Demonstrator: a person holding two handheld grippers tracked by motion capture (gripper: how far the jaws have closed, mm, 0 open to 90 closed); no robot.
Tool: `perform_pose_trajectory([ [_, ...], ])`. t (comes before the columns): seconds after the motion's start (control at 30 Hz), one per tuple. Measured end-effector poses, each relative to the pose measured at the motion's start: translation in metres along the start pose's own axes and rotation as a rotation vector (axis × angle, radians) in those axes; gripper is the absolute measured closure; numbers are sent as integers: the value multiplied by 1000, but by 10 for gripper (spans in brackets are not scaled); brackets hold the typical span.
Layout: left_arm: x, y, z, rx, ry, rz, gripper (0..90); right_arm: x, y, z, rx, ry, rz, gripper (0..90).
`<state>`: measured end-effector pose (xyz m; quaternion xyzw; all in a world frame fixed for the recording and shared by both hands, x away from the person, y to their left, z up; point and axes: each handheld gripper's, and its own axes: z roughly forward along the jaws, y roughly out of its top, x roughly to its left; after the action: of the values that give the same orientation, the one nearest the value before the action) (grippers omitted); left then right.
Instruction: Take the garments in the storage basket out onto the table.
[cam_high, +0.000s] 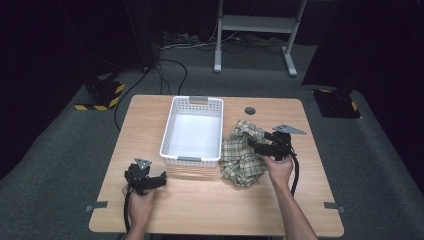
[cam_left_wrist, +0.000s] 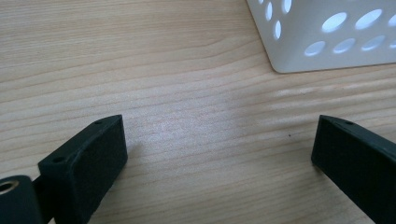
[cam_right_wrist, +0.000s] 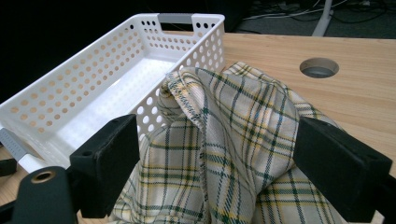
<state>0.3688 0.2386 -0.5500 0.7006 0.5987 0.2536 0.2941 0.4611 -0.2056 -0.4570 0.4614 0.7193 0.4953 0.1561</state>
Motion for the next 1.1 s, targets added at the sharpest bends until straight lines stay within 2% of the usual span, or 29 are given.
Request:
perform_pose_trajectory([
  [0.7, 0, 0, 0, 0, 0, 0, 35, -2, 8, -18, -55, 29, -7, 125],
  [0.87, 0, 0, 0, 0, 0, 0, 35, -4, 8, -23, -72, 43, 0, 125],
  [1.1, 0, 0, 0, 0, 0, 0, 35, -11, 10, -33, -93, 35, 13, 131],
])
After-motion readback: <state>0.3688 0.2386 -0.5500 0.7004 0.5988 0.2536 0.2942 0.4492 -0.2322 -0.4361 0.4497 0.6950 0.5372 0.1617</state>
